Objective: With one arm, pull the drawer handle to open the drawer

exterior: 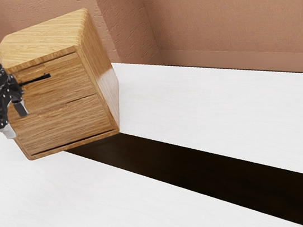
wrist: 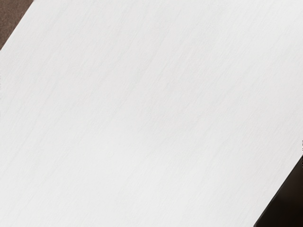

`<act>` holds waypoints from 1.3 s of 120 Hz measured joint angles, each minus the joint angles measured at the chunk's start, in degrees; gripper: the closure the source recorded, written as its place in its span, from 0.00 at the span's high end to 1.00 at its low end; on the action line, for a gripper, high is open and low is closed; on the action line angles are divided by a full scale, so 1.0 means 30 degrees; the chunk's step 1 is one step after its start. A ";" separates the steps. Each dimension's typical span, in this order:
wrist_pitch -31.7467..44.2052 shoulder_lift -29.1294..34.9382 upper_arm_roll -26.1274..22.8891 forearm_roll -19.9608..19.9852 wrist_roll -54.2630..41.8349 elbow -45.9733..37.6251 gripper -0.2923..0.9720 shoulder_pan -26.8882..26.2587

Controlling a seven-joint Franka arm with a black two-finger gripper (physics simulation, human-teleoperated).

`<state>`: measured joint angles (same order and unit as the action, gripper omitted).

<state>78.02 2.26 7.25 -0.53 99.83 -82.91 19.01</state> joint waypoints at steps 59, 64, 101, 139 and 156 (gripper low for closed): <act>-0.0044 0.0957 -0.0194 -0.0310 0.3987 0.0415 0.77 0.0444; -0.0061 0.1186 -0.0293 -0.0692 0.4259 0.0747 0.77 0.0092; 0.1019 -0.0148 -0.0503 -0.2610 0.5750 0.3717 0.77 -0.1298; 0.5099 -0.2330 -0.0339 -0.3323 0.6593 0.3810 0.77 -0.2105; 0.6163 -0.3838 0.0199 -0.3389 0.6783 0.4918 0.77 -0.1372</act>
<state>96.50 -9.25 7.85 -10.70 120.18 -68.15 14.89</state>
